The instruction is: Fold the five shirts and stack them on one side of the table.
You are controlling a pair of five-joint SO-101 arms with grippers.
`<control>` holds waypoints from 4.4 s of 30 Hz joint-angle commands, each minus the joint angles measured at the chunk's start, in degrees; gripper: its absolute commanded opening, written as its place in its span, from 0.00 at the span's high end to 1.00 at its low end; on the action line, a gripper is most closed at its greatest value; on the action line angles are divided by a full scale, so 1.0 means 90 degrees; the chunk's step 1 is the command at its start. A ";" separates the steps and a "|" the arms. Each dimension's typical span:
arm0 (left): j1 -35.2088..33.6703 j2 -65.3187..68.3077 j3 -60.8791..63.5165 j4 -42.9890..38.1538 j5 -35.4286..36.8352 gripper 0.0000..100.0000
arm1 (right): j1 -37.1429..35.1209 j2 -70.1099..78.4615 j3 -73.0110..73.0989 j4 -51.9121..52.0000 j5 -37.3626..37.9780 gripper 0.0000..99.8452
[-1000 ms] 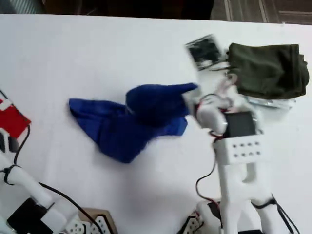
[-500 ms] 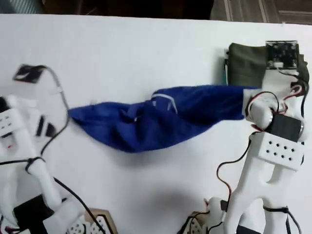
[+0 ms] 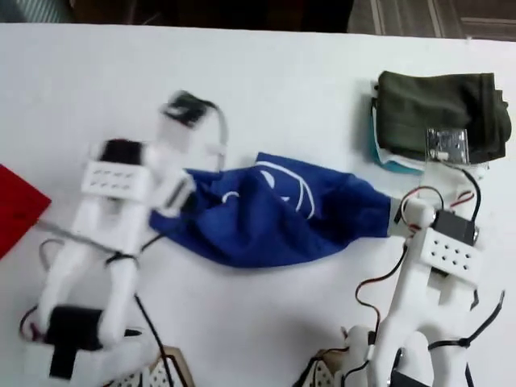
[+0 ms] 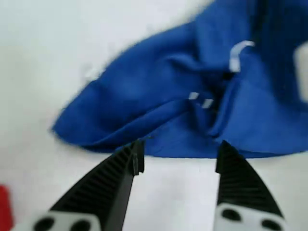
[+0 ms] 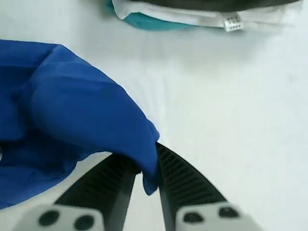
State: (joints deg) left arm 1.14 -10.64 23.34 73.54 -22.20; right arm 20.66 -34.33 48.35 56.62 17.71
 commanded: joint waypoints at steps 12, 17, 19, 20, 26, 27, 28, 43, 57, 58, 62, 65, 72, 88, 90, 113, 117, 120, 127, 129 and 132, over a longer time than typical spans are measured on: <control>0.0967 0.2227 -0.2789 -0.0195 0.1719 0.72 | 0.0103 -0.0054 0.1524 -0.1617 0.0020 0.98; 0.1328 0.2872 -0.3551 -0.0186 0.2481 0.72 | 0.0103 -0.0044 0.1543 -0.1617 0.0010 0.98; 0.1602 0.3106 -0.3746 -0.0186 0.2549 0.72 | 0.0103 -0.0044 0.1543 -0.1626 0.0010 0.98; 0.1700 0.3204 -0.3824 -0.0186 0.2549 0.72 | 0.0103 -0.0044 0.1543 -0.1626 0.0010 0.98; 0.1895 0.3556 -0.4147 -0.0186 0.2764 0.72 | 0.0093 -0.0044 0.1543 -0.1636 0.0020 0.98; 0.1895 0.3565 -0.4147 -0.0186 0.2774 0.72 | 0.0093 -0.0044 0.1543 -0.1636 0.0020 0.98; 0.1895 0.3556 -0.4147 -0.0186 0.2774 0.72 | 0.0093 -0.0044 0.1543 -0.1636 0.0020 0.98; 0.2256 0.3976 -0.5045 0.0967 0.2774 0.72 | 0.0093 -0.0044 0.1534 -0.1636 0.0020 0.98; 0.2305 0.4171 -0.5055 0.1153 0.2716 0.87 | 0.0093 -0.0044 0.1534 -0.1636 0.0020 0.98; 0.2305 0.4034 -0.5055 0.1192 0.2716 0.97 | 0.0093 -0.0044 0.1534 -0.1636 0.0020 0.98; 0.2295 0.3350 -0.5055 0.1602 0.2716 0.97 | 0.0093 -0.0044 0.1534 -0.1636 0.0020 0.98; 0.2295 0.2784 -0.5045 0.2061 0.2520 0.97 | 0.0093 -0.0044 0.1534 -0.1636 0.0020 0.98; 0.2295 0.2217 -0.4977 0.3175 0.1866 0.98 | 0.0093 -0.0044 0.1514 -0.1636 0.0010 0.98; 0.1983 0.2159 -0.2447 0.3106 0.1446 0.98 | 0.0024 -0.1079 0.1866 -0.1402 0.0000 0.98; 0.1983 0.2149 -0.2457 0.3145 0.1436 0.98 | -0.0181 -0.1431 0.2120 -0.1402 0.0029 0.98; 0.0547 0.0488 -0.1558 0.1670 -0.0889 0.72 | -0.1021 -0.3072 0.3223 -0.1411 0.0049 0.98; 0.0381 0.0488 -0.0913 0.0908 -0.1172 0.72 | -0.1021 -0.3062 0.3253 -0.1411 0.0039 0.98; 0.0381 0.0488 -0.0484 0.0176 -0.1192 0.72 | -0.1040 -0.3082 0.3331 -0.1538 0.0020 0.98; 0.0733 0.0498 0.0415 -0.1055 0.0449 0.72 | -0.1353 -0.3082 0.3487 -0.1685 0.0049 0.98; 0.1045 0.0498 0.0542 -0.1182 0.0547 0.72 | -0.1353 -0.3082 0.3487 -0.1685 0.0049 0.98; 0.1553 0.0498 0.0640 -0.1270 0.0557 0.72 | -0.1353 -0.3082 0.3487 -0.1685 0.0049 0.98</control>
State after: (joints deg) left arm 10.73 -3.60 28.79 63.60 -18.15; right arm 9.05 -60.53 79.91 42.46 17.71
